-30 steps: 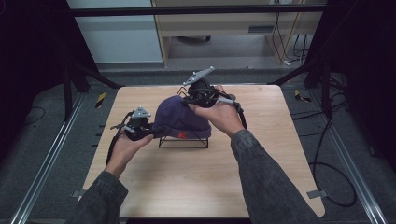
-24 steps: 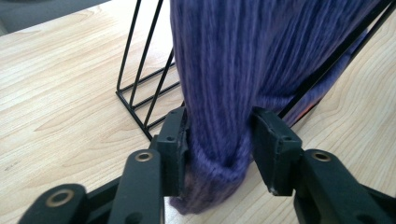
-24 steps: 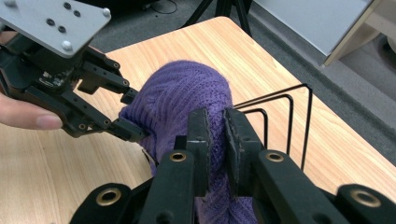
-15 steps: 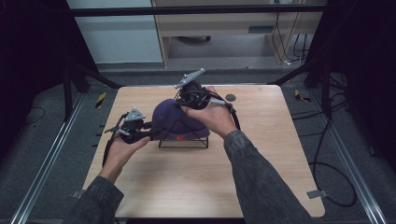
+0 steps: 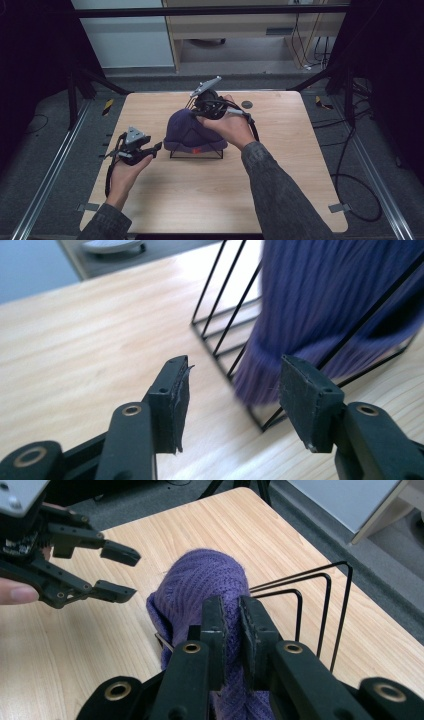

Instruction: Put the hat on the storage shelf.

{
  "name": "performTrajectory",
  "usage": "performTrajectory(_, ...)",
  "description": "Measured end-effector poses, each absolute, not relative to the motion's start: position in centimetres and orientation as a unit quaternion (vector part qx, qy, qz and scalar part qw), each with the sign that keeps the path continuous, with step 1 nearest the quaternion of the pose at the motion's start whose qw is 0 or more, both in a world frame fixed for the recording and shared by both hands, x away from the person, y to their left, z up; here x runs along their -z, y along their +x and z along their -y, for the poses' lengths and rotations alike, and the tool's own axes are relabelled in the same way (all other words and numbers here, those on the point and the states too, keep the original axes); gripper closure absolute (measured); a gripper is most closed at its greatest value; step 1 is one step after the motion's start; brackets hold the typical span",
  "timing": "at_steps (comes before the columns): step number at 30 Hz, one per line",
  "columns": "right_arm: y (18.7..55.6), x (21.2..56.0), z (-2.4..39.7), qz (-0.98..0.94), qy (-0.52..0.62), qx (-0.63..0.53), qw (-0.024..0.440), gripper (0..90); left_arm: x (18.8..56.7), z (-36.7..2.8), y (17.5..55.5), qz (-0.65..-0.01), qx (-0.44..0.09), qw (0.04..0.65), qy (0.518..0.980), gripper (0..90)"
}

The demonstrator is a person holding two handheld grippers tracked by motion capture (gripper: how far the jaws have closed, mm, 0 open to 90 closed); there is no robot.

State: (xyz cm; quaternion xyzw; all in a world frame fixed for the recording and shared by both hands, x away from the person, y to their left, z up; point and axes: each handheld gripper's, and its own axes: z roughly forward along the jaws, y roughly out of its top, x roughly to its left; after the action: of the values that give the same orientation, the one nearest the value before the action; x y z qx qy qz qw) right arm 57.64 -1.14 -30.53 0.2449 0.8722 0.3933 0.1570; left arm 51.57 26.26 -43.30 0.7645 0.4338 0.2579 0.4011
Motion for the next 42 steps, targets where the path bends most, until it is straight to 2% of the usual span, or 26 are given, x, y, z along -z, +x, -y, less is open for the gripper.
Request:
performTrajectory(8,57.6,31.1,1.3,-0.873,0.252,-0.387,0.156,81.5,45.0,-28.2,51.4,-0.466,-0.254,0.385,0.755,44.0)
performTrajectory(21,57.5,31.2,2.8,-0.863,0.265,-0.404,0.149,77.5,46.2,-29.4,51.6,-0.477,-0.262,0.354,0.76,41.6)
performTrajectory(42,57.4,30.9,4.9,-0.857,0.294,-0.392,0.158,74.5,48.3,-29.7,52.7,-0.503,-0.22,0.294,0.782,19.5)
